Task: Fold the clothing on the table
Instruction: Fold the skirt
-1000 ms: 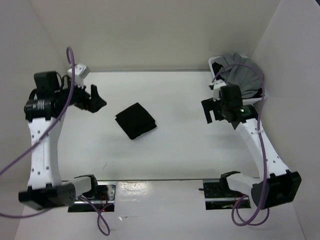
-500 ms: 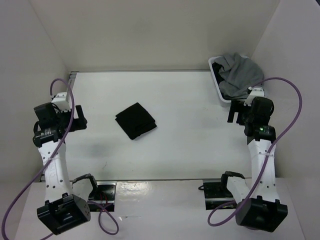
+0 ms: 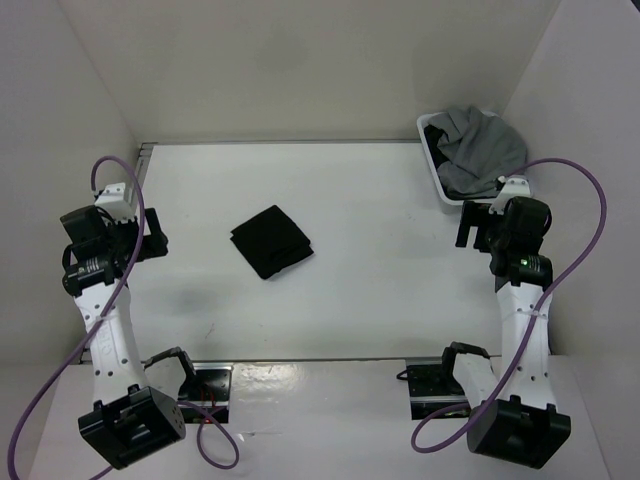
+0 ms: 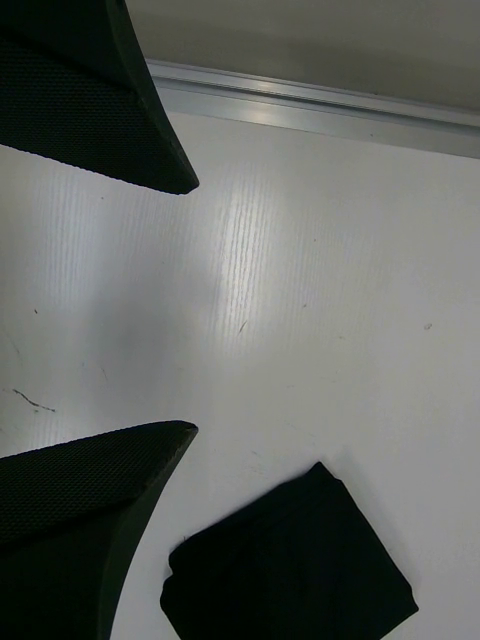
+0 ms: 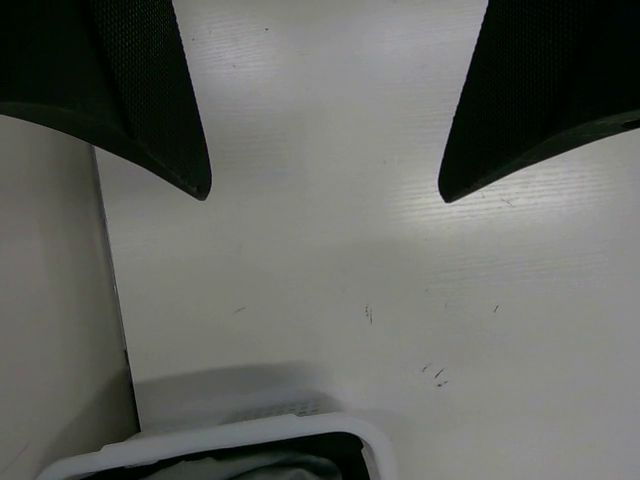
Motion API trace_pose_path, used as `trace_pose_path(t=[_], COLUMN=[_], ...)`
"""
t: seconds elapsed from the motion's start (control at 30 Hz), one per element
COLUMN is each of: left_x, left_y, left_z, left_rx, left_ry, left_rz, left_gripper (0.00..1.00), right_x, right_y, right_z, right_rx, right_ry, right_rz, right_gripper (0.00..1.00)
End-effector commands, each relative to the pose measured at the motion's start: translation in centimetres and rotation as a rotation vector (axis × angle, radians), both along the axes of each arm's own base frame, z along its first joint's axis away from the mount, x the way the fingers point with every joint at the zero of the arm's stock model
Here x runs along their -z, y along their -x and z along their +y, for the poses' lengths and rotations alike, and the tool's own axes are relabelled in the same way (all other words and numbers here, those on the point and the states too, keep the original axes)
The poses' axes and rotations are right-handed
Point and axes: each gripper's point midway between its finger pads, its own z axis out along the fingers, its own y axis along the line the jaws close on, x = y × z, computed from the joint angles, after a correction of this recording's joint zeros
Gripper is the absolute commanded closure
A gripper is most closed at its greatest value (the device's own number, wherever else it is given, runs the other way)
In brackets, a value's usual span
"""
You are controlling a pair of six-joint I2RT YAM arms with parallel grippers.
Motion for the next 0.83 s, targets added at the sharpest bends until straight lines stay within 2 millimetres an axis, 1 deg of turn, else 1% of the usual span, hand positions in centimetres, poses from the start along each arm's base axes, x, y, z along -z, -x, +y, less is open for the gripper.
trace_pose_path(t=[0.0,0.67,0.7,0.8], left_x=[-1.14,-0.97,-0.97,-0.97], left_y=[-0.74,-0.94,-0.94,-0.94], left_z=[0.17,-0.21,-0.21,-0.17], left_rx=[0.013,0.041,0.041,0.046], left_ry=[-0.013,-0.002,-0.002,-0.01], left_rz=[-0.049,-0.048,-0.048,-0.047], left_gripper=[0.0,0.0,0.0,0.0], right_x=[-0.9,-0.52,-0.91,-0.91], right_y=[-0.63,-0.36,-0.39,-0.34], right_z=[-0.21,-0.02,-0.24,-0.46], right_rx=[-0.013,-0.032,-0.016,-0.005], right_ry=[0.026,0.032,0.034,0.04], right_rz=[-0.048,-0.028,-0.036,-0.034], right_gripper=[0.02,0.02,0.02,0.03])
